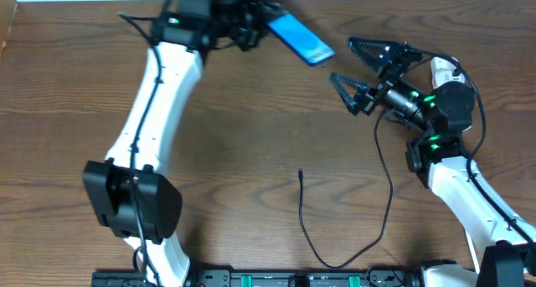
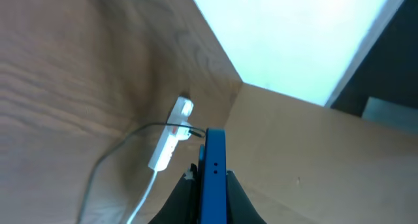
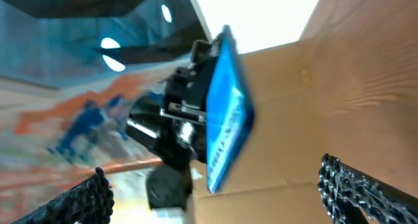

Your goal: Plug charger to phone and switch on socket

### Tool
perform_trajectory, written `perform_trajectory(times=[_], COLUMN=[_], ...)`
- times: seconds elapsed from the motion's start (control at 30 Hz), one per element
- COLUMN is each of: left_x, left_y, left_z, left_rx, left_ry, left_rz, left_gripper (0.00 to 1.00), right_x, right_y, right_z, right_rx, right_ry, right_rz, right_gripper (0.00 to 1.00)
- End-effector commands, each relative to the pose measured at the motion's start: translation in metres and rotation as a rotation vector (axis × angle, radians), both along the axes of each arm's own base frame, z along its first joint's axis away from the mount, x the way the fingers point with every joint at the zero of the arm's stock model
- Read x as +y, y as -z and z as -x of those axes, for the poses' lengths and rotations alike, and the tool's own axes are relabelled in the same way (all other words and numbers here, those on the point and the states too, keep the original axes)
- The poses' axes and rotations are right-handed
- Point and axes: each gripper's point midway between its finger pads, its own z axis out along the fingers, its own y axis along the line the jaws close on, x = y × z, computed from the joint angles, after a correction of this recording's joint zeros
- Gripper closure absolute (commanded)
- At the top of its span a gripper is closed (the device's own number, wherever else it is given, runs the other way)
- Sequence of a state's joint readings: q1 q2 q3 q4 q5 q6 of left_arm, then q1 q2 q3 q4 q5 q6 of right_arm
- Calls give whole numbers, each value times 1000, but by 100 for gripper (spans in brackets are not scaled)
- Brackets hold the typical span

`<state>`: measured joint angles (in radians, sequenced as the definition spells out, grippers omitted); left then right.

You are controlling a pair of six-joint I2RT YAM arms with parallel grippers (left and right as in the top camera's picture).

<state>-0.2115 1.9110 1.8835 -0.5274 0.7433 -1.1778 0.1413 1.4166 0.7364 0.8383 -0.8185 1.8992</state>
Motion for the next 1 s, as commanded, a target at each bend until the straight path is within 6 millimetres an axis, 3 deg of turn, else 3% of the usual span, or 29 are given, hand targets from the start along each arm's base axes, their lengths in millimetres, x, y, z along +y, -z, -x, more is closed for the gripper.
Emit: perform_trajectory(times=[0.0, 0.2, 0.33, 0.5, 0.67, 0.83, 0.97], left_x=[12, 41, 67, 96, 113, 122, 124], left_y=[-28, -55, -48, -35, -29, -27, -25], left_z=[16, 43, 49, 49, 48, 46, 46], left_rx=[-177, -370, -354, -333, -322, -329, -339], left_ry=[219, 446, 431, 383, 346, 327, 328], left_rz=[58, 183, 192, 173, 159, 145, 130], left_gripper=[92, 93, 93, 93, 92, 93, 93], right_x=[2, 8, 19, 37, 51, 45, 39], right_y=[3, 11, 25, 63, 115, 161, 174], right_z=[12, 20, 25, 32, 38, 48, 57], right_rx=[-110, -240, -247, -141, -8, 93, 110], right_ry=[-85, -131, -162, -187, -143, -99, -118], right_rz=[104, 206, 257, 345, 526, 771, 920], right_gripper=[1, 1, 1, 1, 1, 1, 1])
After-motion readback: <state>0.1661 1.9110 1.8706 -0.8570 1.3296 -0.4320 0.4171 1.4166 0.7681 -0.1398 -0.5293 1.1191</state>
